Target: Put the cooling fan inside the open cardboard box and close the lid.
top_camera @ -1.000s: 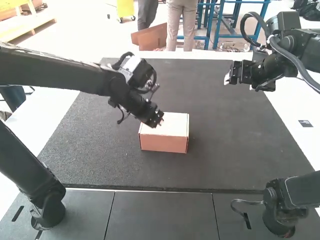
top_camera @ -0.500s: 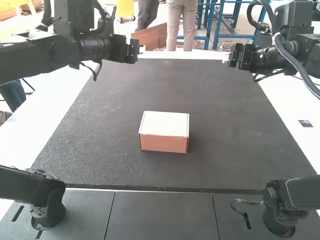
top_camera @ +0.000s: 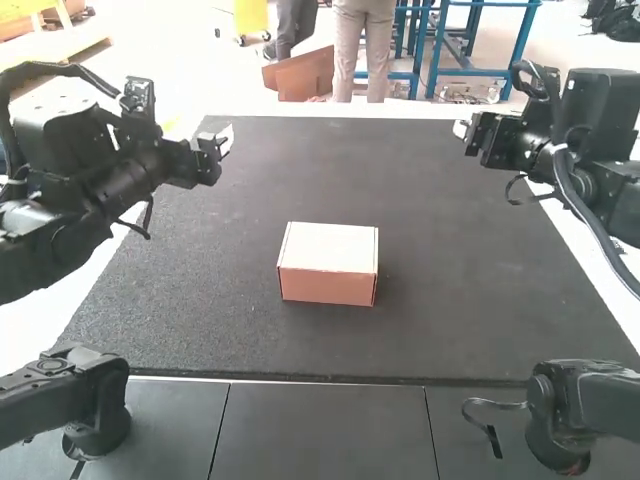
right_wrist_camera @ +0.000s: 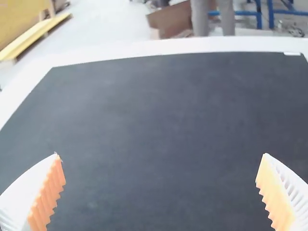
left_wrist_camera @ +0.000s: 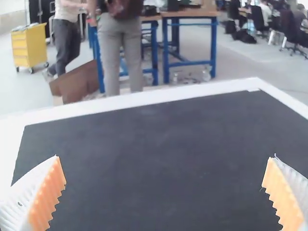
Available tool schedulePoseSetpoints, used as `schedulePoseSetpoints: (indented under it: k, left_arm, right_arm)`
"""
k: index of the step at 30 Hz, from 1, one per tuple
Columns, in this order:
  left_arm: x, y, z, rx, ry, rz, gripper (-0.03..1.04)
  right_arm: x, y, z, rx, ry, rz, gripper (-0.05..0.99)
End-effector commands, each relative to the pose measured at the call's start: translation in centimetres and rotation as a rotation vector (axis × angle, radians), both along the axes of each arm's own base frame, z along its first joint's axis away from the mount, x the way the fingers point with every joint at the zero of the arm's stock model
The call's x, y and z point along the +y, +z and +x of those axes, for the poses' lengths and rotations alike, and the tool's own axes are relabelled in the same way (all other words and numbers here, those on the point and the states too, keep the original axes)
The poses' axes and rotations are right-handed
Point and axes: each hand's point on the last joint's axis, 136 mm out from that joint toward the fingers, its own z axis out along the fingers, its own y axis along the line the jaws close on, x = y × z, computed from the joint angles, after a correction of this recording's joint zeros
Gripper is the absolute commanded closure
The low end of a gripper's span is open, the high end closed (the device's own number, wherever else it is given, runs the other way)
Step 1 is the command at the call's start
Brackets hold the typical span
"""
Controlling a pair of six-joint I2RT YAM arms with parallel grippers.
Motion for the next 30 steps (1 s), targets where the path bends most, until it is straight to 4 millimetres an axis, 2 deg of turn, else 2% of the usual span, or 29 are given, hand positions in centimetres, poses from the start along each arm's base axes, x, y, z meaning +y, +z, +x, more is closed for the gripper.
schedulePoseSetpoints:
  k: [1,4,8,17,20,24,30]
  left_arm:
    - [0.5,-0.1,-1.5,-0.061,-0.006,0.006,0.04]
    - [0.9,-0.4,-2.9,-0.106,-0.004,-0.007,0.04]
    - [1.7,-1.9,-4.2,-0.137,0.021,-0.019,0.04]
    - [2.6,-2.8,-6.7,-0.27,0.037,-0.049,0.04]
    - [2.7,-3.9,-6.8,-0.273,0.038,-0.045,0.05]
    - [3.1,-5.4,-6.2,-0.239,0.068,-0.039,0.04]
    - [3.8,-8.0,-5.5,-0.15,0.106,-0.034,0.04]
  right_arm:
    - [-1.4,0.1,-1.0,-0.055,-0.056,-0.002,0.02]
    - [-1.7,-1.1,-2.1,-0.071,-0.062,-0.008,0.02]
    - [-2.3,-2.7,-3.6,-0.1,-0.078,-0.036,0.02]
    - [-3.6,-4.1,-6.5,-0.236,-0.123,-0.148,0.02]
    - [-3.7,-4.7,-7.1,-0.253,-0.123,-0.152,0.02]
    - [-3.8,-6.5,-7.6,-0.239,-0.121,-0.163,0.02]
    - [-4.0,-7.2,-8.1,-0.259,-0.124,-0.175,0.02]
